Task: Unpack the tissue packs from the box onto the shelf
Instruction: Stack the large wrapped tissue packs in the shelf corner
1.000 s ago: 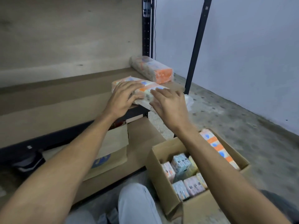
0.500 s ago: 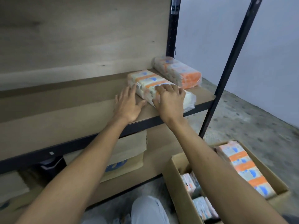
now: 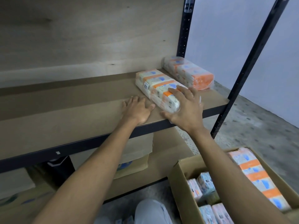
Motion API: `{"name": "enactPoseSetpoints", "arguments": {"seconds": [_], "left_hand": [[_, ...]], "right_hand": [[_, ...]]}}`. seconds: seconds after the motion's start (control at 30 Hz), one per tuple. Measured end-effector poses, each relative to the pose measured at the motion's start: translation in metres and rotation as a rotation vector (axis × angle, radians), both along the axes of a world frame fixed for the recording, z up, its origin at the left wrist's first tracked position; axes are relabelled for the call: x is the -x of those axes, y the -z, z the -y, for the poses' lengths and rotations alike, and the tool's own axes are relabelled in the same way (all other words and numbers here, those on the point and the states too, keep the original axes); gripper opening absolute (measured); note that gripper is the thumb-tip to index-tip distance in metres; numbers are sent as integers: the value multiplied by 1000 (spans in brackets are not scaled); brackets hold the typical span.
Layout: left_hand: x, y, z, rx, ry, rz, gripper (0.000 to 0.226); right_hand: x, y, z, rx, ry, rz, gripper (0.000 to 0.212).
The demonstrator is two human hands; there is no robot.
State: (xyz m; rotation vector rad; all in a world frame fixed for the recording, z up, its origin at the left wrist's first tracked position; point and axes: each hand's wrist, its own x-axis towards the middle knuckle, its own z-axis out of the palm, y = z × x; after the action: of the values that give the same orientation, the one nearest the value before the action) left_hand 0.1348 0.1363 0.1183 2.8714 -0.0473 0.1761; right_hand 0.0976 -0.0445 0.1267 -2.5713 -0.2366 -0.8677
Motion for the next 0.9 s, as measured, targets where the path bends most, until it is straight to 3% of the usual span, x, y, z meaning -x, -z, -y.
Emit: {"name": "enactPoseSetpoints", "arguments": {"seconds": [0.47, 0.9], "left_hand": [[-5, 4, 1, 5, -6, 24, 63], [-5, 4, 0, 18, 1, 49, 61]], "right_hand": [[-14, 4, -11, -81, -34, 16, 70], [-27, -1, -2, -157, -81, 255, 52]]}}
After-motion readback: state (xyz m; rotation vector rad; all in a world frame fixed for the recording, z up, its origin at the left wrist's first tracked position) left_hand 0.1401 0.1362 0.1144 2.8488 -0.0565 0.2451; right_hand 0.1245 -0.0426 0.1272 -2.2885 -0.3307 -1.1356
